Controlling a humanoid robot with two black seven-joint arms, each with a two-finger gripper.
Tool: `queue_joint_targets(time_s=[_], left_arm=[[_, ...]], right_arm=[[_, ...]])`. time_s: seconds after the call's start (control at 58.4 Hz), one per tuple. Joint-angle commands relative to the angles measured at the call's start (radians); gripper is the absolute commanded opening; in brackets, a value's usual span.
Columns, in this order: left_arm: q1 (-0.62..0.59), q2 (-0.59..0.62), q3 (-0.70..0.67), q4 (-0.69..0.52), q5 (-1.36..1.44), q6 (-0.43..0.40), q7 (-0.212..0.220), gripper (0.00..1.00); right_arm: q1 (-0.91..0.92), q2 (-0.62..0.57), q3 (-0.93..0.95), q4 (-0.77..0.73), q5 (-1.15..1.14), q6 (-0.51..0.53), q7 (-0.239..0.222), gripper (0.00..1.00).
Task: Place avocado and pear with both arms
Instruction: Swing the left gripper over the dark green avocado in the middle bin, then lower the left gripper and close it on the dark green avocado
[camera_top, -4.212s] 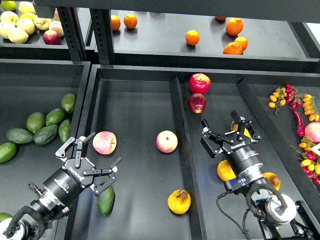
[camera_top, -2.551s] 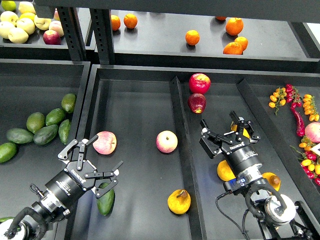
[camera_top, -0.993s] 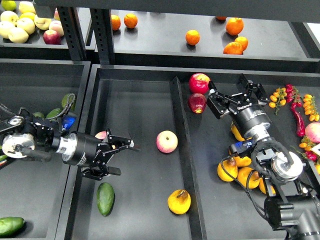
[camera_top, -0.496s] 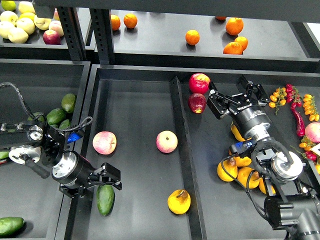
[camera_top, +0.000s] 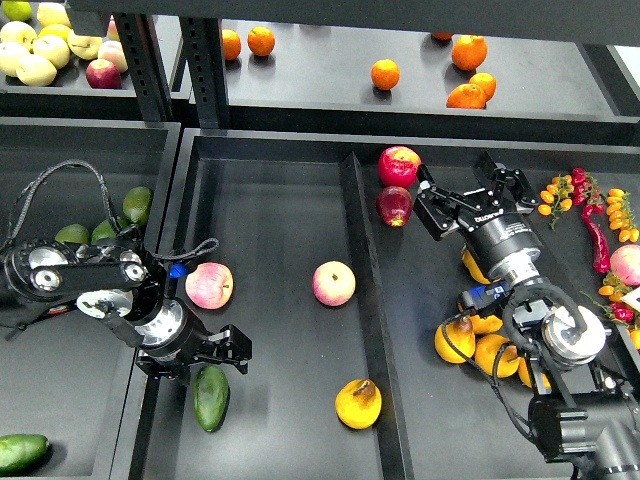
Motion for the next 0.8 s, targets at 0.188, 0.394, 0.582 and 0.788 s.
queue_joint_targets(time_s=[0.188,0.394,0.582,0.788], left_arm=[[0.003,-0.024,0.027,0.079,0.0,0.0,0.0,1.0],[0.023,-0.043,0.032,0.104,0.0,0.0,0.0,0.99],[0.032,-0.08,0.032,0.122,0.002,0.0,0.0,0.99],[0.041,-0.119,0.032,0.162,0.0,0.0,0.0,0.99]], right_arm=[[0.0,0.0,0.0,0.005,0.0,0.0,0.0,1.0],[0.0,0.0,0.0,0.005,0.0,0.0,-0.002,1.0],[-0.002,0.0,-0.001,0.003,0.0,0.0,-0.002,1.0],[-0.003,0.0,-0.001,0.006,0.002,0.002,-0.002,1.0]])
